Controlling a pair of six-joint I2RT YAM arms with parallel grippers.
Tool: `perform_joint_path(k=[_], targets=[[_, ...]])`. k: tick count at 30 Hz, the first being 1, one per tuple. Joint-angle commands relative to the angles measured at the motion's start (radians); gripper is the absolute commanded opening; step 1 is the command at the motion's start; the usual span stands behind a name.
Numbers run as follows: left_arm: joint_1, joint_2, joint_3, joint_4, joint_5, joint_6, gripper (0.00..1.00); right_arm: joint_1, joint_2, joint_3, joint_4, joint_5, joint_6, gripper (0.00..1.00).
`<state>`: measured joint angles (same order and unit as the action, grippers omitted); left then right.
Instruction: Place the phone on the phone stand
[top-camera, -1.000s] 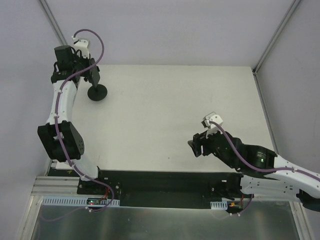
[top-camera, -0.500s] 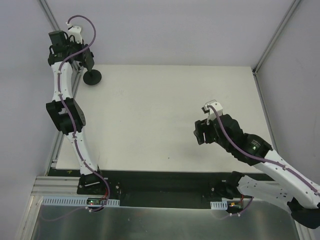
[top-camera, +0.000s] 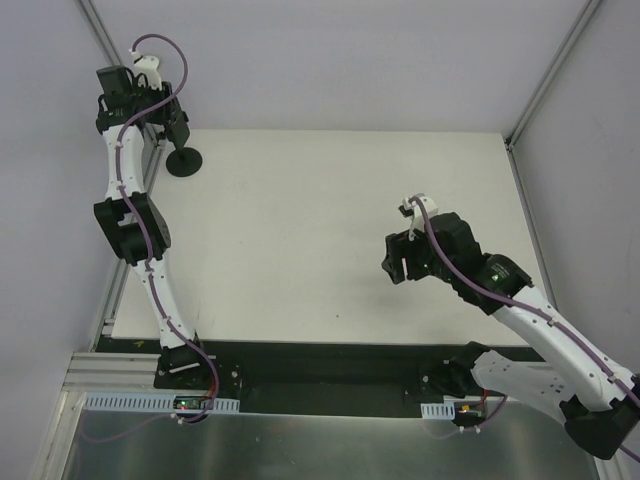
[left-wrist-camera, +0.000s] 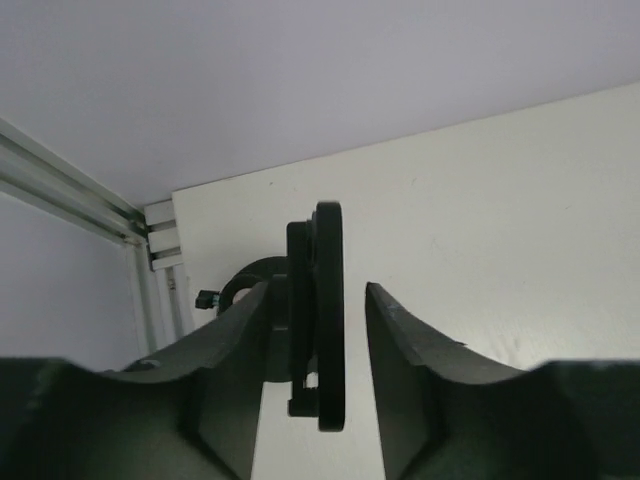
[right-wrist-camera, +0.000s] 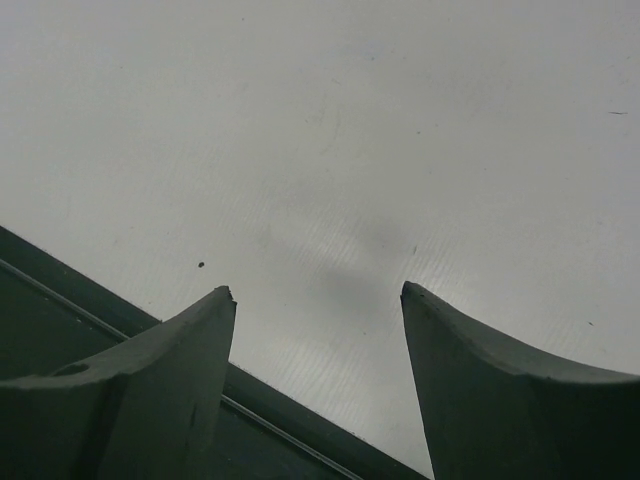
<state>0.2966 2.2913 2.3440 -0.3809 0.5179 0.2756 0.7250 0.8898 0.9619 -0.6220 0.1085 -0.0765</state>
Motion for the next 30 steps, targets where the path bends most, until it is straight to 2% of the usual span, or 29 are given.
perform_joint_path(k=[1,3,7,9,12,14,15,16,18,19,21,22,26,30], targets=[[0.022,-0.047,0.074,0.097,0.054,-0.090,0.50,-0.010,0.017,0.050,0.025,-0.099,-0.005,0.70],[0.029,-0.073,0.066,0.099,0.048,-0.145,0.99,-0.010,0.029,0.063,0.008,-0.099,0.006,0.70],[0.038,-0.203,-0.001,0.099,0.039,-0.236,0.99,-0.010,0.034,0.078,-0.025,-0.133,0.033,0.72],[0.055,-0.269,-0.044,0.099,0.053,-0.340,0.99,-0.009,0.034,0.095,-0.051,-0.115,0.058,0.73],[0.061,-0.436,-0.191,0.099,0.080,-0.504,0.99,-0.010,0.025,0.115,-0.126,0.026,0.073,0.77],[0.059,-0.577,-0.343,0.120,0.163,-0.631,0.93,-0.010,0.011,0.130,-0.174,0.103,0.073,0.79],[0.040,-0.630,-0.407,0.140,0.191,-0.663,0.92,-0.012,-0.014,0.132,-0.185,0.123,0.073,0.79],[0.018,-0.735,-0.539,0.157,0.206,-0.686,0.92,-0.012,-0.031,0.132,-0.203,0.157,0.075,0.80],[-0.048,-0.849,-0.656,0.175,0.219,-0.675,0.94,-0.013,-0.099,0.124,-0.214,0.193,0.073,0.80],[-0.142,-0.960,-0.754,0.177,0.199,-0.662,0.95,-0.012,-0.126,0.118,-0.223,0.221,0.073,0.84],[-0.230,-1.065,-0.834,0.178,0.162,-0.644,0.97,-0.013,-0.202,0.101,-0.231,0.253,0.063,0.94],[-0.320,-1.152,-0.889,0.181,0.154,-0.648,0.97,-0.012,-0.225,0.098,-0.235,0.270,0.052,0.97],[-0.450,-1.328,-0.950,0.183,0.168,-0.679,0.98,-0.013,-0.334,0.121,-0.243,0.290,-0.034,0.97],[-0.456,-1.463,-0.928,0.183,0.225,-0.668,0.99,-0.012,-0.428,0.210,-0.242,0.391,-0.098,0.97]])
